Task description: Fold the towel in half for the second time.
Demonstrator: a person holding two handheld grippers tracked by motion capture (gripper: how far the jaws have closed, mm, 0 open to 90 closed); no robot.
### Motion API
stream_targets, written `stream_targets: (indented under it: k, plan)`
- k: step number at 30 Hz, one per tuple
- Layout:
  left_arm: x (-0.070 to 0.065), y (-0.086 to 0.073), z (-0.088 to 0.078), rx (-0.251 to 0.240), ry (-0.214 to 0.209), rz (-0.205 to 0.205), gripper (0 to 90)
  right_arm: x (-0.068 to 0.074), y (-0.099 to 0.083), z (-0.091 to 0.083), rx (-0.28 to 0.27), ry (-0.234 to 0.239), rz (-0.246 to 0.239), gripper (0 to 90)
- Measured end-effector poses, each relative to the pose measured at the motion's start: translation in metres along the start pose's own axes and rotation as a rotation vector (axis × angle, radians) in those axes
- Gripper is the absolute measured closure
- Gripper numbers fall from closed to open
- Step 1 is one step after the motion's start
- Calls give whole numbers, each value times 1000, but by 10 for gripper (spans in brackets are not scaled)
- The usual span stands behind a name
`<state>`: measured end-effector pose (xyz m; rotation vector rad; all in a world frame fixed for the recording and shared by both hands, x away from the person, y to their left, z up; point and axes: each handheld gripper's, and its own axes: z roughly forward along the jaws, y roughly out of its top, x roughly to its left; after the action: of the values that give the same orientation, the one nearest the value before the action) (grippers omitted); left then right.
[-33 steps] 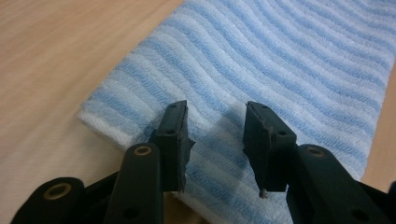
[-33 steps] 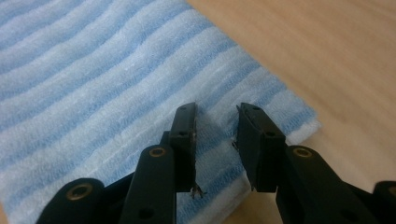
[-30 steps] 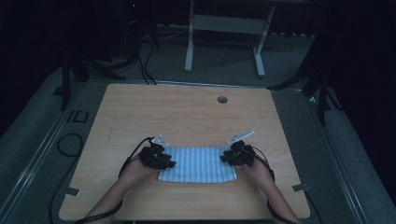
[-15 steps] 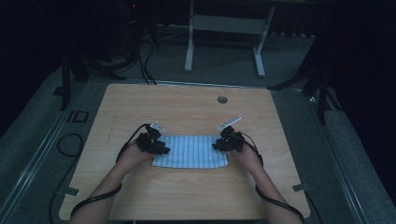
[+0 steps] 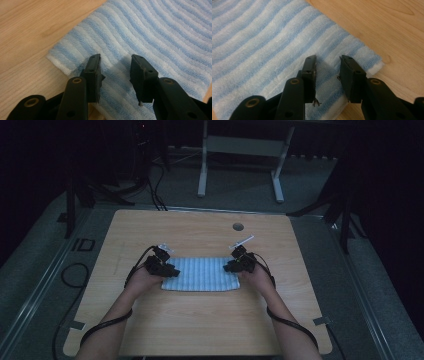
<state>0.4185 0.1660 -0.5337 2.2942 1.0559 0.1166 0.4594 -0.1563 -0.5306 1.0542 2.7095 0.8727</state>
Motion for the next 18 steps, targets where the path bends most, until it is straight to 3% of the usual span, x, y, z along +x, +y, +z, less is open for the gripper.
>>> stream_targets:
  k: [4, 9, 13, 17, 18]
  plan:
    - [0, 0, -2, -6, -10, -15, 600, 1, 2, -2, 9, 6, -8, 622]
    - [-3, -3, -11, -45, -24, -28, 546, 3, 2, -13, -38, 18, -4, 536]
    - [-7, -6, -13, -51, -35, -20, 461, 10, 2, -18, -74, 23, -21, 373]
    - [-12, -9, -18, -92, -57, -9, 361, 14, -2, -20, -108, 66, -5, 177]
    - [-13, -10, -19, -93, -68, -7, 325, 15, -4, -19, -116, 64, 2, 170]
